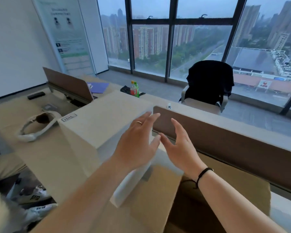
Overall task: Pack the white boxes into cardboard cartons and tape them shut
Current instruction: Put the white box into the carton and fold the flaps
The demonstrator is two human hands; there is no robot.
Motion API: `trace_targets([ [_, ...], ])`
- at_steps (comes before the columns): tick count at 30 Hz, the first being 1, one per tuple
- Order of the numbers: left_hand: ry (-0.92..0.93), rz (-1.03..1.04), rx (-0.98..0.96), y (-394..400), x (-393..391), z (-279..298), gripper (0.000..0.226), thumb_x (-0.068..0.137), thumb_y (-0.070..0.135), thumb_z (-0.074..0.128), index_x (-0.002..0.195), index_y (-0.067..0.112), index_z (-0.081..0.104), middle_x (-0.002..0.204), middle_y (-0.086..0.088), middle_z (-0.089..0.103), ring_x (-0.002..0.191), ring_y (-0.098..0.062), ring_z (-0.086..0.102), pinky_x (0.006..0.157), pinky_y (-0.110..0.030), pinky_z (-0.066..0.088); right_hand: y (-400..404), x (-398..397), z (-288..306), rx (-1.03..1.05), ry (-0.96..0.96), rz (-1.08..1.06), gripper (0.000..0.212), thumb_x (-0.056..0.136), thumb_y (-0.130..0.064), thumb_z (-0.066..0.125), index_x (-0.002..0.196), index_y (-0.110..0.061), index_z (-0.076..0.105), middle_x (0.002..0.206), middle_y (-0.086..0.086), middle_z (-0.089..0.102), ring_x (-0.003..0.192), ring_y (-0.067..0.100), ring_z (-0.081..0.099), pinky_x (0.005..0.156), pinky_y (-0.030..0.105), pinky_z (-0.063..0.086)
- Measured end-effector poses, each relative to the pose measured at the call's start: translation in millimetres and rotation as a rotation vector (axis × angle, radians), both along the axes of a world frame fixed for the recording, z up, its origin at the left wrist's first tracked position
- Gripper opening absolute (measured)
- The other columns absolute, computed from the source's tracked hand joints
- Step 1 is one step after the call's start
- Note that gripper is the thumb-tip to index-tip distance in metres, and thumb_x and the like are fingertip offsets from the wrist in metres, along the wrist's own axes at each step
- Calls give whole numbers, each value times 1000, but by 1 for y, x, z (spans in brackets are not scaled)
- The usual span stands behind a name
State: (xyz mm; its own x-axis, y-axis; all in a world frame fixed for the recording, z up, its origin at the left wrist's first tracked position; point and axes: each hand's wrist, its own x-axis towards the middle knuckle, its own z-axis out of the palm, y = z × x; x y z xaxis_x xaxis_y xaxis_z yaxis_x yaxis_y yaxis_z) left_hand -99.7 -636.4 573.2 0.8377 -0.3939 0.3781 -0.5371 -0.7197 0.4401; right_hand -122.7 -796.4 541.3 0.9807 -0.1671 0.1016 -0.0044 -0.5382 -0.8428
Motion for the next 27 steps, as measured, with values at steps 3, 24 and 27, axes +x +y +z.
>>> trace_targets([
  [3, -52, 34, -15, 39, 29, 35, 59, 97, 39, 59, 151, 34, 37, 164, 11, 28, 149, -9, 25, 113, -37, 34, 38, 38, 21, 54, -17, 14, 85, 90, -62, 57, 159, -35, 15, 164, -6, 24, 149, 14, 27, 122, 40, 27],
  [24, 104, 409, -488, 219, 133, -40, 55, 87, 58, 52, 130, 25, 56, 140, 6, 46, 128, -12, 43, 92, -29, 38, 88, 195, 3, 431, 124, -372, 73, 88, -38, 73, 148, -27, 34, 118, -4, 55, 106, 20, 65, 98, 45, 54],
  [27, 147, 440, -703, 215, 130, -49, 48, 94, 40, 60, 136, 20, 49, 138, 3, 43, 119, -2, 41, 89, -7, 36, 89, 194, 1, 573, 145, -407, 48, 91, -36, 71, 127, -20, 45, 112, 1, 64, 97, 17, 66, 85, 37, 54],
])
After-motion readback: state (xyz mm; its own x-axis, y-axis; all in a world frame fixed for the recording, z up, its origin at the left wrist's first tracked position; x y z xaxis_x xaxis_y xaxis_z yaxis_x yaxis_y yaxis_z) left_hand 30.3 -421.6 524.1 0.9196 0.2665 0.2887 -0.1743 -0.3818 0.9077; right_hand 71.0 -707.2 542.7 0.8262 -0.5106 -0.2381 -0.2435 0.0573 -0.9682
